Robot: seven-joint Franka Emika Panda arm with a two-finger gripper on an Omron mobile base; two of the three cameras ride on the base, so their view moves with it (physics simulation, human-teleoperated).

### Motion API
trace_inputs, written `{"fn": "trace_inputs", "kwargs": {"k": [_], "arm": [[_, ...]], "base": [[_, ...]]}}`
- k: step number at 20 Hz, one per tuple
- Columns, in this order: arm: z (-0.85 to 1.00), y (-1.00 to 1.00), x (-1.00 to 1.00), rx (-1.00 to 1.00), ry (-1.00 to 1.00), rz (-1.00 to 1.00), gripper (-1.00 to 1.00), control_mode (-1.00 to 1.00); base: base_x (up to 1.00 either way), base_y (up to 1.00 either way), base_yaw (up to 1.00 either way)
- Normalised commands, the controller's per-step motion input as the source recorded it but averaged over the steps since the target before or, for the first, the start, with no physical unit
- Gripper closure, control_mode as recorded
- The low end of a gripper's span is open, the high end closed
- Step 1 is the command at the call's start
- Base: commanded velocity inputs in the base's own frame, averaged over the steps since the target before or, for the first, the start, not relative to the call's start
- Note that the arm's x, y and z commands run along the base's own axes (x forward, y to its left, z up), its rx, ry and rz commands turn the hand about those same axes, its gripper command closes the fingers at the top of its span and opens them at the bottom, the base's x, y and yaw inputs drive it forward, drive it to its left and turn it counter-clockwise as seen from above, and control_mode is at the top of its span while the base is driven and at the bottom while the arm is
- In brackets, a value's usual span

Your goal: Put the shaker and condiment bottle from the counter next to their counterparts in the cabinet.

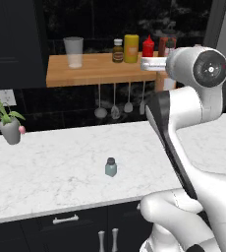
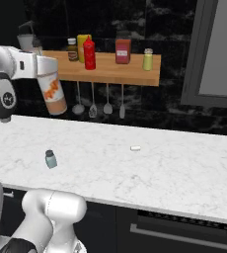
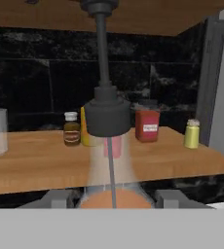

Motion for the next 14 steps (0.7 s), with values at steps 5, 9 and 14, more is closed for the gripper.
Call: {"fn": "trace_inputs", "kwargs": {"k": [5, 9, 14], "arm": [[0.09, 0.46, -0.02, -0.11, -0.08, 0.18, 1.00, -1.00], [0.52, 0.01, 0.00, 0.00, -0.18, 0.14, 1.00, -1.00], [0.24, 0.00, 0.17, 0.00, -0.14, 0.13, 1.00, -1.00]], "base": [[0.00, 0.00, 0.00], [0.00, 0.00, 0.00], [0.00, 0.00, 0.00]]}}
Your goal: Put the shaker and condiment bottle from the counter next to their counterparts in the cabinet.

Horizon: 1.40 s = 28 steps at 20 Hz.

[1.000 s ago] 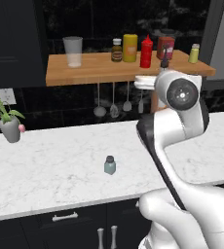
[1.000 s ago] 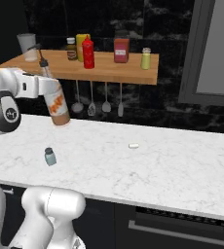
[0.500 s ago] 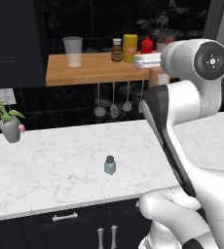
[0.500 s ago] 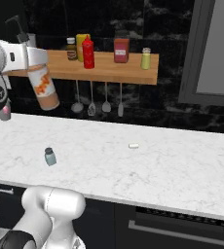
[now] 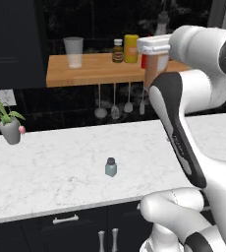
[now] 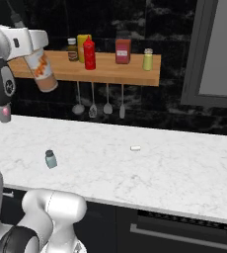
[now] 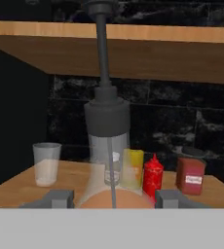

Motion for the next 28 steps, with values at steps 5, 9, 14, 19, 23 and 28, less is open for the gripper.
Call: {"fn": "trace_inputs", "kwargs": {"k": [5, 9, 14, 19, 23, 28], "arm": [[0.00, 0.00, 0.34, 0.01, -0.10, 0.06, 1.00, -1.00], [0.20, 0.00, 0.37, 0.06, -0.01, 0.03, 1.00, -1.00], [0.46, 0.00, 0.37, 0.07, 0.00, 0.01, 1.00, -1.00], [0.12, 0.05, 0.40, 0.00, 0.18, 0.00, 1.00, -1.00], [0.05, 0.00, 0.34, 0.00, 0.21, 0.00, 1.00, -1.00], [0.08, 0.00, 0.07, 0.00, 0.01, 0.00, 1.00, -1.00]], "base": [[0.00, 0.00, 0.00], [0.00, 0.00, 0.00], [0.00, 0.00, 0.00], [0.00, 0.00, 0.00], [0.00, 0.00, 0.00], [0.00, 0.00, 0.00]]}}
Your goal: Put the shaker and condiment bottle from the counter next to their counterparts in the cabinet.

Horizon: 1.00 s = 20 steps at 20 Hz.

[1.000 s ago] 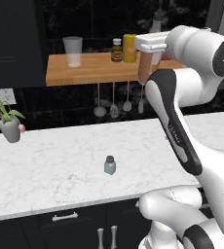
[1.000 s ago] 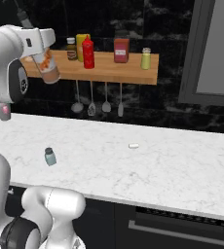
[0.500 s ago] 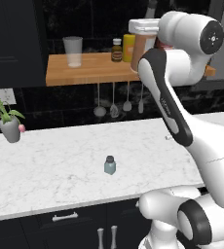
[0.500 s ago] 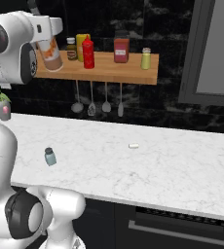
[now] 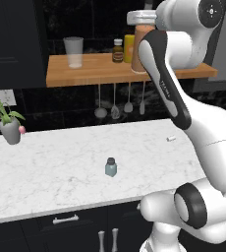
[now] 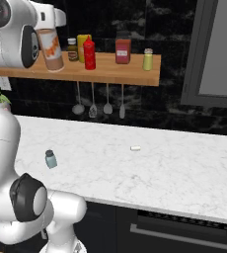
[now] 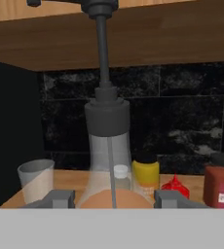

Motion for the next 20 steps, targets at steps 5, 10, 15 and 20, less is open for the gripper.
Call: {"fn": "trace_inputs", "kwargs": {"k": [5, 10, 15, 20], "arm": [[0.00, -0.01, 0.03, 0.00, 0.00, 0.00, 1.00, -1.00], [-0.10, -0.01, 0.26, 0.00, -0.01, 0.00, 1.00, -1.00], [-0.03, -0.03, 0.34, 0.00, -0.01, 0.00, 1.00, -1.00], [0.00, -0.02, 0.24, 0.00, 0.00, 0.00, 1.00, -1.00]], "base": [[0.00, 0.00, 0.00], [0.00, 0.00, 0.00], [0.00, 0.00, 0.00], [0.00, 0.00, 0.00]]}}
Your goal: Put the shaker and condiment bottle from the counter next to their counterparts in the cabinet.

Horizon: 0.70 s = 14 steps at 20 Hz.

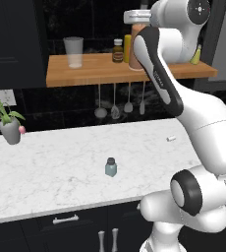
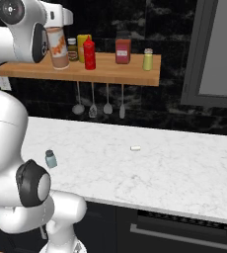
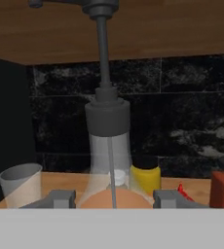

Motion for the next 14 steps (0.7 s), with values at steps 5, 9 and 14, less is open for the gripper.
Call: {"fn": "trace_inputs", "kwargs": {"k": [5, 9, 14], "arm": [[0.00, 0.00, 0.23, 0.00, 0.03, 0.00, 1.00, -1.00], [0.00, 0.00, 0.28, 0.00, 0.01, 0.00, 1.00, -1.00], [-0.02, -0.02, 0.30, 0.00, 0.00, 0.00, 1.00, -1.00]], "base": [[0.00, 0.00, 0.00], [0.00, 0.00, 0.00], [0.00, 0.00, 0.00]]}}
